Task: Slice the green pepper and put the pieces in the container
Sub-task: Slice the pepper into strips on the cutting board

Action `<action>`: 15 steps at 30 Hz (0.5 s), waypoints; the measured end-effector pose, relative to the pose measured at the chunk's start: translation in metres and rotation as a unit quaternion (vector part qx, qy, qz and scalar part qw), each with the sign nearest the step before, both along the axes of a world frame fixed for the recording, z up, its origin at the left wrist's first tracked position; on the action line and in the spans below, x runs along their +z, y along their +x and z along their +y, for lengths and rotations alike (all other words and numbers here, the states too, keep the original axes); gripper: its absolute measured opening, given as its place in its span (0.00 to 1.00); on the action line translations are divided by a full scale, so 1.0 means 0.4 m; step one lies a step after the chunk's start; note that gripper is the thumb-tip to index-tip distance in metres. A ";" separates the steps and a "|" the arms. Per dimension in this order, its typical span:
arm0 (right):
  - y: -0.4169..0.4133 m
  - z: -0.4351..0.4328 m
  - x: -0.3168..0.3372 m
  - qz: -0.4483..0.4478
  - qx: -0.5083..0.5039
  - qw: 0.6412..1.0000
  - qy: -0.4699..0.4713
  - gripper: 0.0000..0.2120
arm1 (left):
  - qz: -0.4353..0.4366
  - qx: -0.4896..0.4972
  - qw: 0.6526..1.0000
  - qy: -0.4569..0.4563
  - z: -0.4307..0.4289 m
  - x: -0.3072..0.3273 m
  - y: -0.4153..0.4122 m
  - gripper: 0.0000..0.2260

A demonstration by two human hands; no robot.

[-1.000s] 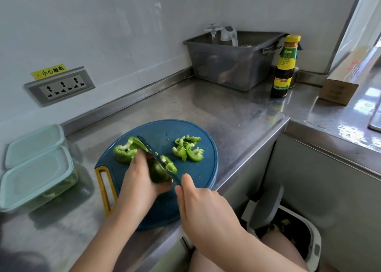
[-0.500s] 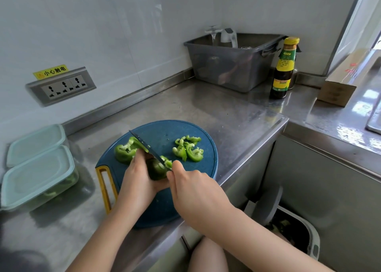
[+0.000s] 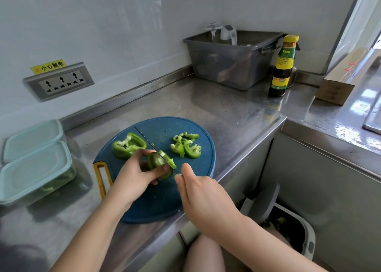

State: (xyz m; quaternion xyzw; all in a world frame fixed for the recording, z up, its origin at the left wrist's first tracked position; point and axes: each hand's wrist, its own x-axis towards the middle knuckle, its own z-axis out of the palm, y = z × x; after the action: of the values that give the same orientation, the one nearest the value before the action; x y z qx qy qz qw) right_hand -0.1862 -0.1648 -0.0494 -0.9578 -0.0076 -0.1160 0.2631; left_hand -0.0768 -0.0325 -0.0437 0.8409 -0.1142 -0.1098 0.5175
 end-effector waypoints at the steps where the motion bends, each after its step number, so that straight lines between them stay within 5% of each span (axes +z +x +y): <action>1: -0.004 0.002 -0.002 0.004 0.000 1.000 0.004 0.13 | 0.018 0.008 1.000 -0.023 0.001 -0.003 0.002 0.15; 15: 0.017 0.020 0.017 0.016 -0.006 0.999 -0.033 0.12 | 0.029 0.020 0.999 -0.036 0.004 -0.019 0.015 0.17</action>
State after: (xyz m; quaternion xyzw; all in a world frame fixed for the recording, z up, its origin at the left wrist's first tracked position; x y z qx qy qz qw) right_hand -0.1795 -0.1567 -0.0425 -0.9676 -0.0012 -0.1020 0.2311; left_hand -0.0709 -0.0309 -0.0511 0.8201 -0.0861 -0.1199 0.5528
